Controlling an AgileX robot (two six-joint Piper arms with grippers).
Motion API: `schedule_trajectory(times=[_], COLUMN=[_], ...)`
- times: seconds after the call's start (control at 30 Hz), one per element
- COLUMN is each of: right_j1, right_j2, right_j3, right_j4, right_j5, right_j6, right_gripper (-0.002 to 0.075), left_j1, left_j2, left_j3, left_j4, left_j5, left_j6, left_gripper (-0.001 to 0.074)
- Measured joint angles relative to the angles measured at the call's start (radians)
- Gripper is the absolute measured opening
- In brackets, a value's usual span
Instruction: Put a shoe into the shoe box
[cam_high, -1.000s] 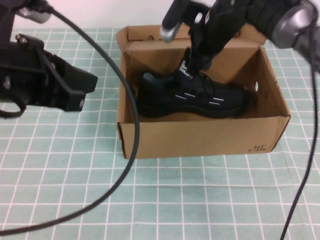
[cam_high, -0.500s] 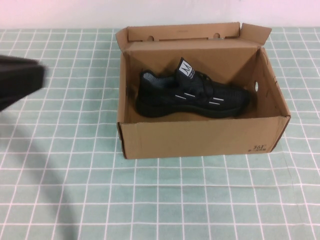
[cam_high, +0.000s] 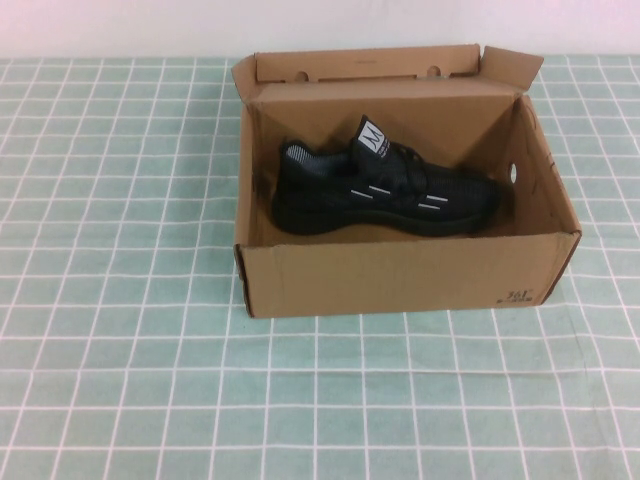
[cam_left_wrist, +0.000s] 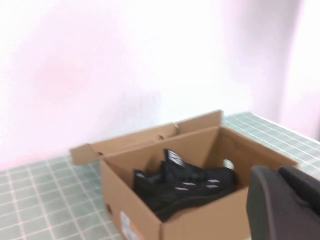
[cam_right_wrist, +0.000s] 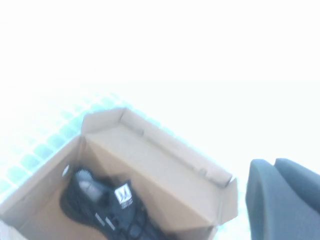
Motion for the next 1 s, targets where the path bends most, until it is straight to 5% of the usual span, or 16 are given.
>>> schedule_trajectory(times=[0.27, 0.8, 1.0], right_j1=[0.0, -0.002, -0.002], right_j2=[-0.273, -1.069, -1.21], right_j3=[0.285, 1.623, 1.876], right_j4=[-0.069, -0.065, -0.153], right_j5=[-0.053, -0.717, -0.876], right_j6=[0.007, 0.299, 0.305], right_gripper=[-0.0008, -0.0008, -0.0008], left_j1=[0.0, 0.0, 0.0], left_j2=[-0.022, -0.022, -0.022], left_j3=[0.106, 0.14, 0.14], left_j4=[0.012, 0.012, 0.012], left_j5=[-0.094, -0.121, -0.121], left_j6=[-0.001, -0.001, -0.001], left_gripper=[-0.0004, -0.0004, -0.0004])
